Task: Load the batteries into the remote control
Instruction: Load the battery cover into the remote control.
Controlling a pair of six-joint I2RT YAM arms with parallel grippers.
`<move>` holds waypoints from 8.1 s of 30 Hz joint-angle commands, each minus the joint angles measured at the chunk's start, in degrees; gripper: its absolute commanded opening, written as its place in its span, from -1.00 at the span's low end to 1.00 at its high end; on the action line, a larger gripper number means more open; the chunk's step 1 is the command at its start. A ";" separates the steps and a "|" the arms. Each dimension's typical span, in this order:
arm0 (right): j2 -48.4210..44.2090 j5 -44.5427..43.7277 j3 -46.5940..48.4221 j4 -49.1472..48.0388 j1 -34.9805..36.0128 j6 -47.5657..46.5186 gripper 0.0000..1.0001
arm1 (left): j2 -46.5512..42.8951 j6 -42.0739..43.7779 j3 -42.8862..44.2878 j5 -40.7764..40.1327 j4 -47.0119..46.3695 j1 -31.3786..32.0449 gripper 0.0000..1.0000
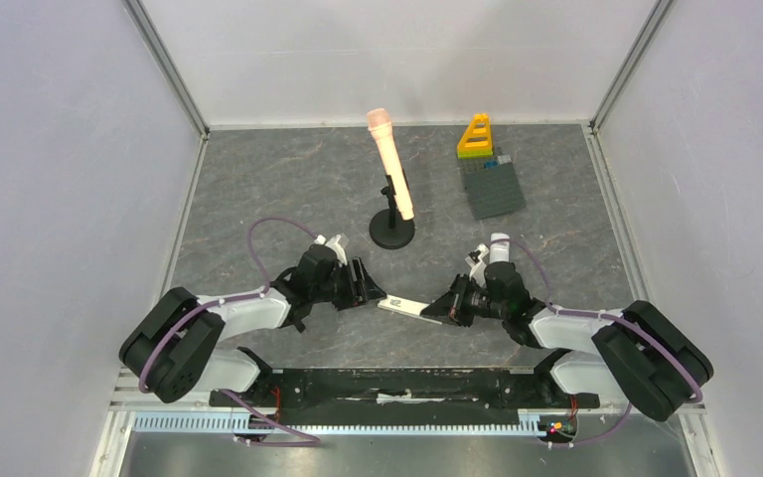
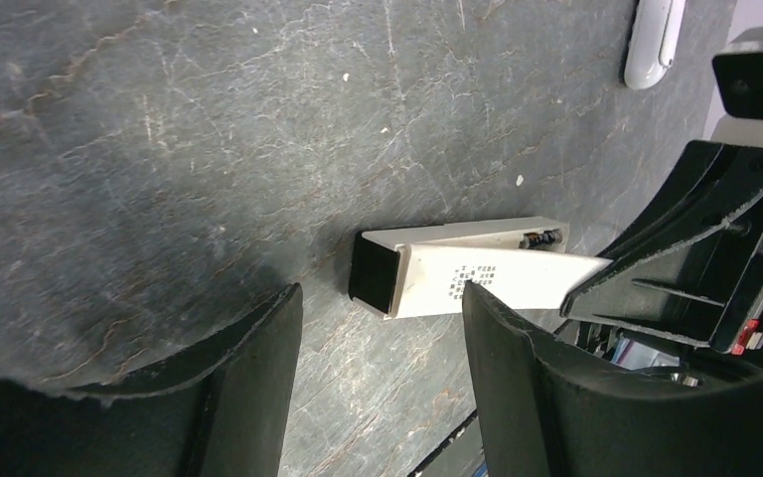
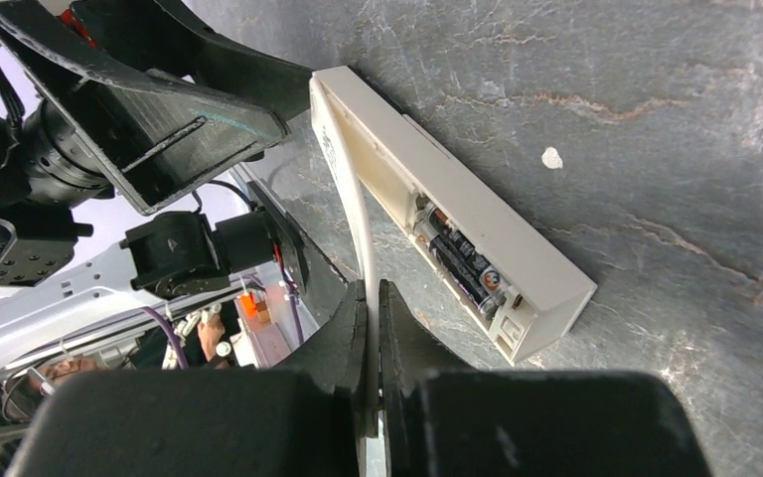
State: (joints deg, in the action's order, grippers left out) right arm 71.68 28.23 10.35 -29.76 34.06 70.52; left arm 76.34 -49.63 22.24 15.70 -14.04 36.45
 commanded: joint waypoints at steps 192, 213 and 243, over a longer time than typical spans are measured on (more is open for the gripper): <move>-8.61 -35.96 14.02 47.97 1.40 -22.54 0.14 | 12.13 -1.10 -2.42 -3.51 -4.15 12.34 -0.96; -13.82 -17.09 17.60 56.06 1.51 -24.82 -0.13 | 9.53 -5.39 -4.18 -7.45 -5.99 12.42 -0.96; -16.60 -12.52 14.92 56.20 1.31 -21.16 -0.02 | 9.45 -5.13 -3.35 -7.17 -6.08 12.42 -0.96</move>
State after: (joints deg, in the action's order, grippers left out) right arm 56.16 14.76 24.75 26.04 35.62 49.63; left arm 84.20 -55.35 20.62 9.15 -30.20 48.03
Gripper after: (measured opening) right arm 0.522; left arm 0.194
